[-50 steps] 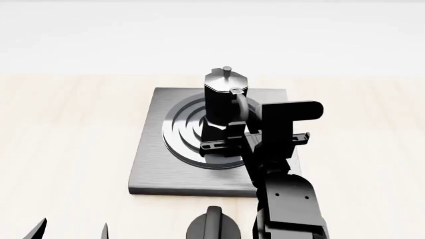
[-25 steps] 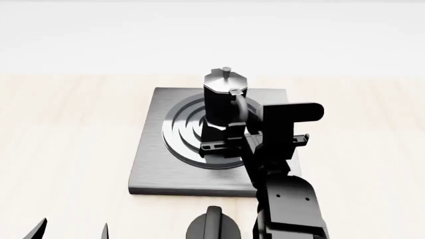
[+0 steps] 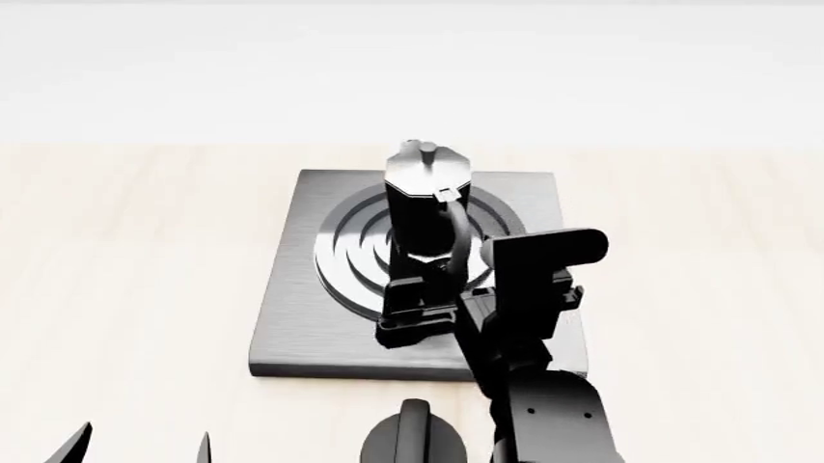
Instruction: Put the moka pot on the stove.
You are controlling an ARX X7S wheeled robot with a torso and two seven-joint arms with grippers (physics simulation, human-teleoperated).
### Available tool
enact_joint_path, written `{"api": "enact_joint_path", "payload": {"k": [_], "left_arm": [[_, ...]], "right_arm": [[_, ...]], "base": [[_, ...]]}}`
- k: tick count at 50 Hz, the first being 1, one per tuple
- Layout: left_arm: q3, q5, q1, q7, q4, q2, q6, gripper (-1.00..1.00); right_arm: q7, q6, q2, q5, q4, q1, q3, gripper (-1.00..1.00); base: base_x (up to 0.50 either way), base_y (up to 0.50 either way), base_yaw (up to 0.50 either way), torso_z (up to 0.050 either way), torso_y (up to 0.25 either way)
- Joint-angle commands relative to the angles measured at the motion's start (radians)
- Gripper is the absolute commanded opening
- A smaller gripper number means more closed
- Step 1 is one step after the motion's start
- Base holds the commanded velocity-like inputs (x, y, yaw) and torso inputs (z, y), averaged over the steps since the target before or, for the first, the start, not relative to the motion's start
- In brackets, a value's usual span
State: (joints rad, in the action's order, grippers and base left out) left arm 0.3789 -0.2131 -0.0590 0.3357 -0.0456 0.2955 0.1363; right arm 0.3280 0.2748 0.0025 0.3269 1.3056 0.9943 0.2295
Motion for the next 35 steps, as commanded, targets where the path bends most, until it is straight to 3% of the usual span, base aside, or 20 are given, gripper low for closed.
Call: {"api": "enact_joint_path", "payload": {"k": [1,16,32,35], "left_arm": [[-0.004,-0.004,-0.001,-0.009,-0.014,-0.005,0.040,1.00],[0.000,-0.004,-0.002,-0.006,-0.018,-0.002,0.049,1.00],[0.005,-0.004,-0.004,-0.004,-0.020,0.001,0.056,1.00],[0.006,-0.005,-0.004,-0.004,-0.020,0.001,0.055,1.00]], "right_arm": [[0.021,0.026,-0.002,-0.048,0.003,-0.019,-0.024,1.00],[0.053,0.089,0.000,-0.184,0.003,-0.027,-0.184,1.00],[0.065,0.212,0.001,-0.157,-0.010,-0.064,-0.134,1.00],[0.034,0.139,0.014,-0.159,-0.186,-0.139,-0.110,1.00]], "base": [[0.00,0.00,0.00,0.000,0.000],[0.00,0.00,0.00,0.000,0.000],[0.00,0.00,0.00,0.000,0.000],[0.00,0.00,0.00,0.000,0.000]]}}
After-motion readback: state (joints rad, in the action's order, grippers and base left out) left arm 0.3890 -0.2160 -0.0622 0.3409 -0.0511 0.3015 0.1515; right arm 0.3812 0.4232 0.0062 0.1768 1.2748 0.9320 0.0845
